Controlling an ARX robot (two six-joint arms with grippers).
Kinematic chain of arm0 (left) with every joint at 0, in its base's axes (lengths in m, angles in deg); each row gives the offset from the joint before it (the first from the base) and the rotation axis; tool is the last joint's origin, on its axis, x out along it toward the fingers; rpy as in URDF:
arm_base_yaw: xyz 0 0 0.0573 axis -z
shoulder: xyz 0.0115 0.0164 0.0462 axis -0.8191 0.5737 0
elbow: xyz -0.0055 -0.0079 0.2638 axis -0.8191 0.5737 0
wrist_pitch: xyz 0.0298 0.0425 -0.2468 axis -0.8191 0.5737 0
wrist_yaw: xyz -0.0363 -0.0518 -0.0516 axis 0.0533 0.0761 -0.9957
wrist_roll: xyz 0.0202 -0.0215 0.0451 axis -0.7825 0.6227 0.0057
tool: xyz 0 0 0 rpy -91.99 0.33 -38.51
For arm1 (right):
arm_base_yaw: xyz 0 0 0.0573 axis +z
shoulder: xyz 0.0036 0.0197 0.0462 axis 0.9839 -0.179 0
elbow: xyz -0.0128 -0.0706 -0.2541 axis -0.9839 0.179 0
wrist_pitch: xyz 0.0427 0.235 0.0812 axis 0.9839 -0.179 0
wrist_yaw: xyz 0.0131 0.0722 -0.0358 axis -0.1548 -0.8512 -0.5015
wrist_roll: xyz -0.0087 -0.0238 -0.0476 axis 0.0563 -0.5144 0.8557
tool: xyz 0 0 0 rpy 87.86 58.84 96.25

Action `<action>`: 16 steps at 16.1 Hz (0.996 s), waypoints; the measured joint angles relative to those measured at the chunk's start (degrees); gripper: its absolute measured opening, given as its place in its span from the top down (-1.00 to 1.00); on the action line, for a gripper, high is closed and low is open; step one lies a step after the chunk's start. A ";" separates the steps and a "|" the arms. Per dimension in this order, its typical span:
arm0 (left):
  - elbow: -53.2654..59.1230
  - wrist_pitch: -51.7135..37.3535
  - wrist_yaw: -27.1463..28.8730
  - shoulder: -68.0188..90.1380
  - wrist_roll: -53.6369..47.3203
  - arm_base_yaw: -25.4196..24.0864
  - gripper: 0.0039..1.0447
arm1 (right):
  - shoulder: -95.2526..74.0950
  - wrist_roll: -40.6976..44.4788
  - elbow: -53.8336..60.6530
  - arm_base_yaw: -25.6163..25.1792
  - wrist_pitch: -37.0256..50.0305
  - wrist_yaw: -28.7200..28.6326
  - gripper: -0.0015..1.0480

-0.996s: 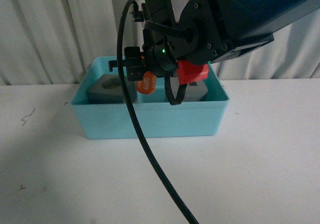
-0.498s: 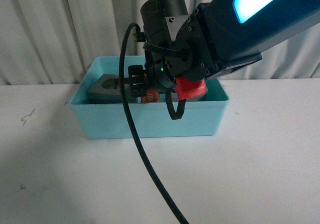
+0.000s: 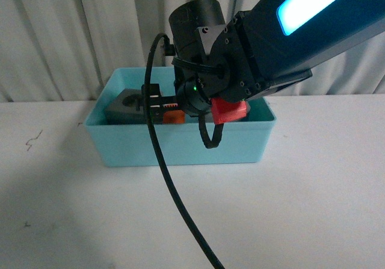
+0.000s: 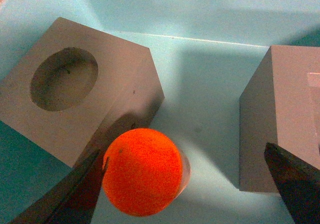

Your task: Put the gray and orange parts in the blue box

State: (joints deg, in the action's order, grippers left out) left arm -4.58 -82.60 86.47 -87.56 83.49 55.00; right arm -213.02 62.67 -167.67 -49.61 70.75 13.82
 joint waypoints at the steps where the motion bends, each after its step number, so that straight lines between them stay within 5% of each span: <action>1: 0.00 0.02 0.02 0.00 -0.02 0.00 -0.88 | 0.02 -0.22 0.07 0.00 0.31 -0.04 -0.92; 9: 0.00 0.02 0.04 0.00 0.00 0.00 -0.88 | 16.72 1.77 12.20 -1.81 7.76 0.83 -0.87; 13: 0.00 0.00 0.02 0.00 0.00 0.00 -0.88 | 42.69 4.17 38.14 -6.16 14.27 6.03 -0.87; 16: 0.00 0.00 0.04 0.00 0.00 0.00 -0.88 | 67.87 0.15 63.08 -4.76 4.31 18.21 -0.87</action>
State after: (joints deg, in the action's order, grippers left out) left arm -4.58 -82.60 86.51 -87.56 83.49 55.00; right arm -145.15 62.82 -104.59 -54.37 75.05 32.03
